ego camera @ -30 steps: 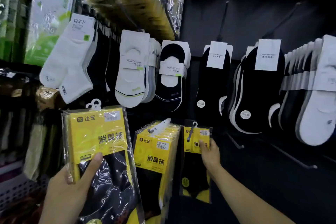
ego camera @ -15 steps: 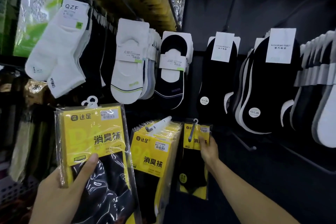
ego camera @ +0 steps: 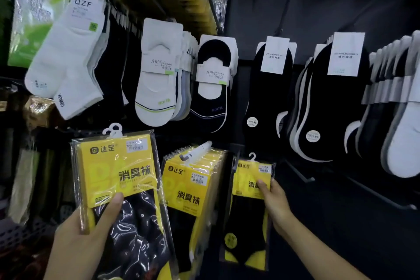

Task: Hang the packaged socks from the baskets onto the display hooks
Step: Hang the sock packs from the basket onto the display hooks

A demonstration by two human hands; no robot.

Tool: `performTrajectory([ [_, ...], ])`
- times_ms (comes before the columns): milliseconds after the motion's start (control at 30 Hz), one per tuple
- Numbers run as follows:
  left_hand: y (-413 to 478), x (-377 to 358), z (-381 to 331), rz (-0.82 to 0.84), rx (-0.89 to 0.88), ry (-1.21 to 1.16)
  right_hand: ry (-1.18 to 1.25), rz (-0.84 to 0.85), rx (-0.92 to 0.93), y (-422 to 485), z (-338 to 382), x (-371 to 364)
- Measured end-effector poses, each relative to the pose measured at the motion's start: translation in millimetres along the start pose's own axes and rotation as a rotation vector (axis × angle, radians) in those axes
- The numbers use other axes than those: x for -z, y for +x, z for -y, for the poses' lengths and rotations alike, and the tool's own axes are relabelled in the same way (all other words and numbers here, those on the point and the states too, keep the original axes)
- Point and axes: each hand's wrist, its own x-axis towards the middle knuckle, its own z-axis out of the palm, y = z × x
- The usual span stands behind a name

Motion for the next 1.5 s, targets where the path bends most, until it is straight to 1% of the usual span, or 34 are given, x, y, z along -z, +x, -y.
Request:
performTrajectory([
  [33,-14,-8,-5,0.042,0.046,0.02,0.01,0.038,-0.013,-18,4,7],
  [67,-20,-2,-6,0.118,0.055,0.023,0.024,0.066,-0.035,-36,7,13],
  [133,-33,-1,-10,0.112,0.069,0.016,0.062,0.104,-0.07,-71,15,21],
  [233,-51,3,-17,0.193,0.11,-0.002,0.147,0.196,-0.072,-114,31,16],
  [367,-89,4,-21,0.25,0.134,0.017,0.241,0.328,-0.086,-161,54,-20],
  [433,-101,7,-25,0.28,0.145,0.011,0.235,0.361,-0.069,-177,62,-40],
  [533,-111,13,-29,0.342,0.113,-0.007,0.23,0.397,-0.041,-193,73,-69],
  [600,-109,17,-32,0.344,0.144,-0.021,0.198,0.411,-0.002,-196,79,-82],
  [667,-101,24,-34,0.314,0.18,-0.045,0.148,0.413,0.013,-191,82,-87],
  [733,-88,29,-37,0.247,0.17,-0.026,0.068,0.333,0.043,-178,78,-82],
  [800,-73,34,-39,0.15,0.147,-0.035,-0.063,0.232,0.13,-159,71,-71],
  [833,-65,37,-39,0.122,0.142,-0.041,-0.129,0.216,0.177,-149,68,-67],
  [933,-41,39,-34,0.105,0.113,-0.037,-0.213,0.276,0.268,-117,69,-68],
  [1100,-17,23,-24,0.112,0.094,-0.085,-0.254,0.292,0.254,-64,79,-89],
  [1200,-7,10,-21,0.099,0.062,-0.103,-0.36,0.399,0.289,-38,85,-98],
  [1367,-1,2,-18,0.062,0.055,-0.141,-0.5,0.62,0.265,-5,90,-93],
  [1433,0,3,-16,0.053,0.052,-0.132,-0.523,0.636,0.281,-1,87,-94],
  [1500,0,2,-12,0.044,0.051,-0.125,-0.514,0.605,0.285,0,85,-98],
])
